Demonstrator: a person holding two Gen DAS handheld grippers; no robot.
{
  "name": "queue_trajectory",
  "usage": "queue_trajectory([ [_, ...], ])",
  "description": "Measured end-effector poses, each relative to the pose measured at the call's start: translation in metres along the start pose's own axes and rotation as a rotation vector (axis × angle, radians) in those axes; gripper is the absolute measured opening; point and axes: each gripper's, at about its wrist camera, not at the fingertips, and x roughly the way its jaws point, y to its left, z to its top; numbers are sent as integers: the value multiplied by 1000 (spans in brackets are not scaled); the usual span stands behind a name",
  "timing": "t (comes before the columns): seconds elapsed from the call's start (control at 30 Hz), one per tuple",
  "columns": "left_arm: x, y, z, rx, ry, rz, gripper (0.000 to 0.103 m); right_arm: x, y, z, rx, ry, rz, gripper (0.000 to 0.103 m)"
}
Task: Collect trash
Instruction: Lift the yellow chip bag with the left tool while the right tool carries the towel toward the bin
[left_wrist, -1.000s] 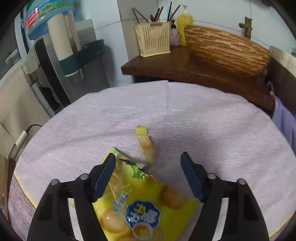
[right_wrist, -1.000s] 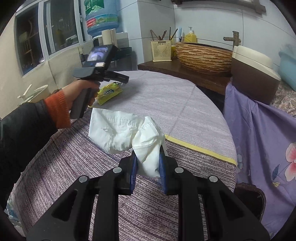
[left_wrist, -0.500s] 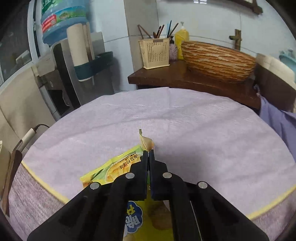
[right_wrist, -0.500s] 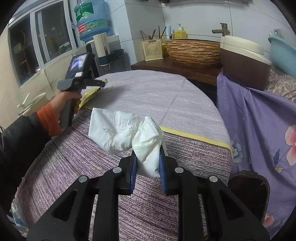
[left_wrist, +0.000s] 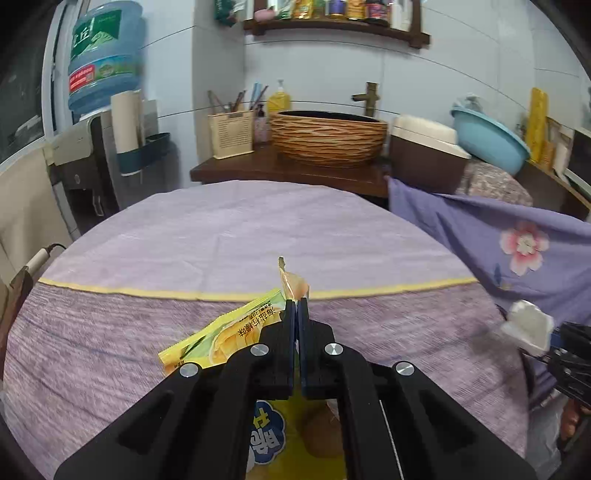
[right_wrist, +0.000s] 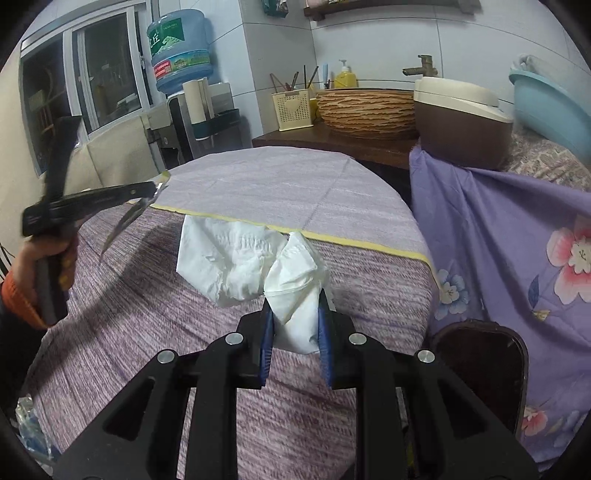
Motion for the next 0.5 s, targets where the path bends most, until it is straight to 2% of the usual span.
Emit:
queue_trajectory([
  [0.13, -23, -36, -14, 35, -30, -27, 3, -14, -15, -19, 41, -5, -15, 21],
  [0.5, -53, -145, -25, 77, -97, -222, 3, -56, -78, -72, 158, -8, -136, 21],
])
